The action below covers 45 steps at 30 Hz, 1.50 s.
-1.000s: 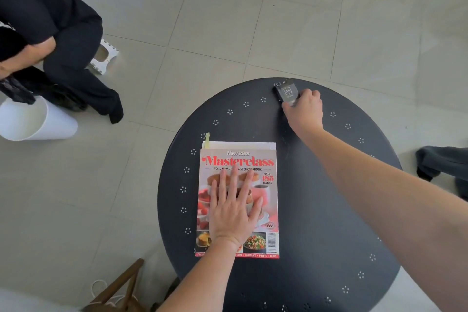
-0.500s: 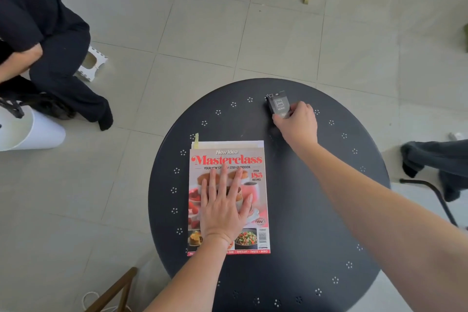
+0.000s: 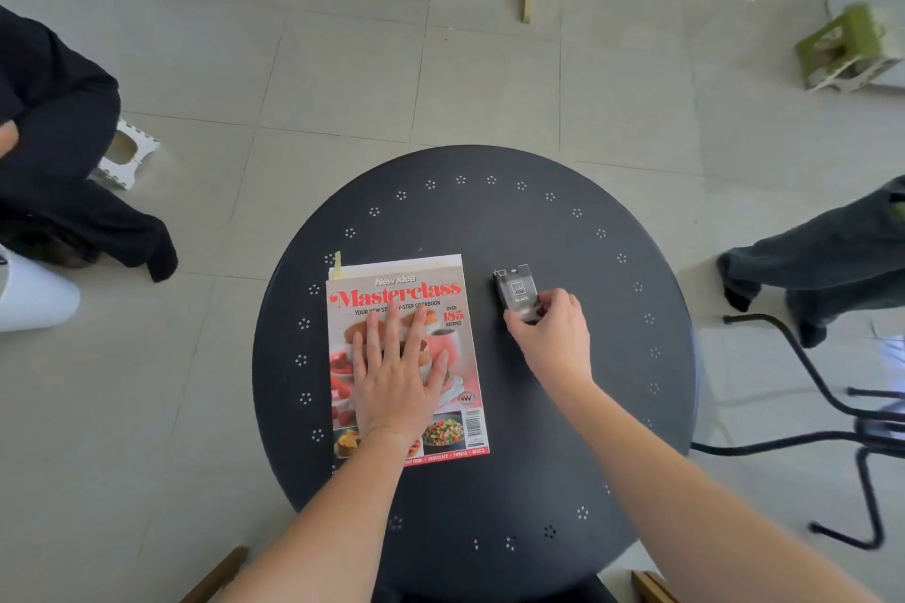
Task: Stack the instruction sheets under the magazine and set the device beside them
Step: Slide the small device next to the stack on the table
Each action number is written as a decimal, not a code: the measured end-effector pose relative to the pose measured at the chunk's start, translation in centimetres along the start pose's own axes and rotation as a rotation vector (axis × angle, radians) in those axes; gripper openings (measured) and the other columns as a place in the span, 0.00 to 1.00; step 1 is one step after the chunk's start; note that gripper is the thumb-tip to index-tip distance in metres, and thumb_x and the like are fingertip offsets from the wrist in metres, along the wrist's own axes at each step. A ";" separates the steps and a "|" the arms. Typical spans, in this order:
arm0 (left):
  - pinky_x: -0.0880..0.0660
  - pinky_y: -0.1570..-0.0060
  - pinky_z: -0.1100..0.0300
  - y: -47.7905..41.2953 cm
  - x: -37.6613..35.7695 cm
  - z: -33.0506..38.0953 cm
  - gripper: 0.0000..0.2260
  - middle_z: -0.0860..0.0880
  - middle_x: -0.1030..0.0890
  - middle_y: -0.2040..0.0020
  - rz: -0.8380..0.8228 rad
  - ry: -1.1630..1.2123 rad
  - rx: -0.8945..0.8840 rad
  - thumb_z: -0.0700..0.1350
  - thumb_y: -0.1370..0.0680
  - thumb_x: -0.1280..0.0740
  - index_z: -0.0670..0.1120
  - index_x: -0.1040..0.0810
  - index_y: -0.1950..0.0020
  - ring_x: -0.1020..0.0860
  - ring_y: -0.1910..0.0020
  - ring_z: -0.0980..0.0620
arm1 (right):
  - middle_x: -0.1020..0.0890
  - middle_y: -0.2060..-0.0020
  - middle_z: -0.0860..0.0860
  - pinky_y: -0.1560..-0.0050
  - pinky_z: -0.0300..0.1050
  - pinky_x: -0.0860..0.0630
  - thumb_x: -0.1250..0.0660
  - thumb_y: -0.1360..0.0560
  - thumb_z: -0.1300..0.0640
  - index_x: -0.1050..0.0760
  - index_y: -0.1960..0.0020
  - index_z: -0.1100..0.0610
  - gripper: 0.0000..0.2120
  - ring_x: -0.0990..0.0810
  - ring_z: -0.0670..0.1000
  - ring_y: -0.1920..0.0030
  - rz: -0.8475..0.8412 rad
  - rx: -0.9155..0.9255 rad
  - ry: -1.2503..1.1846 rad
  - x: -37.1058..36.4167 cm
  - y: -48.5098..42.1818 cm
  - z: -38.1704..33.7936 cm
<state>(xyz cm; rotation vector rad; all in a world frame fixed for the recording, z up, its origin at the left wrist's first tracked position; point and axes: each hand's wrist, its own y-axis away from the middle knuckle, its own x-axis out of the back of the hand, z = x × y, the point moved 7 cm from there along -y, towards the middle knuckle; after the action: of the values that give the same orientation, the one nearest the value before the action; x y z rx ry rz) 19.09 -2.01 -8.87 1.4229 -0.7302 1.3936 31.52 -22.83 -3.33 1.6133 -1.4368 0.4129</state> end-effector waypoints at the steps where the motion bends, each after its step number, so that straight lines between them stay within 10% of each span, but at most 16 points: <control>1: 0.52 0.13 0.37 0.0 0.0 0.0 0.35 0.46 0.52 0.09 -0.001 0.002 -0.001 0.70 0.15 0.50 0.59 0.53 0.10 0.51 0.10 0.38 | 0.24 0.48 0.49 0.50 0.44 0.30 0.25 0.25 0.48 0.25 0.42 0.56 0.18 0.24 0.52 0.50 -0.002 -0.010 -0.004 -0.1 0.7 0.6; 45: 0.61 0.15 0.38 0.3 0.8 0.3 0.34 0.47 0.59 0.09 -0.170 0.058 0.015 0.71 0.15 0.54 0.60 0.58 0.11 0.60 0.10 0.39 | 0.22 0.42 0.51 0.40 0.50 0.26 0.27 0.26 0.37 0.26 0.38 0.57 0.28 0.25 0.57 0.38 -0.032 -0.101 -0.005 -0.2 5.2 7.0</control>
<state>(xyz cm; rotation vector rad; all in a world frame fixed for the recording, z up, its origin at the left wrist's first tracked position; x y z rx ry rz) 19.08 -2.20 -7.99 1.4158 -0.5492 1.3049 24.57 -27.76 -5.12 1.5549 -1.4116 0.3137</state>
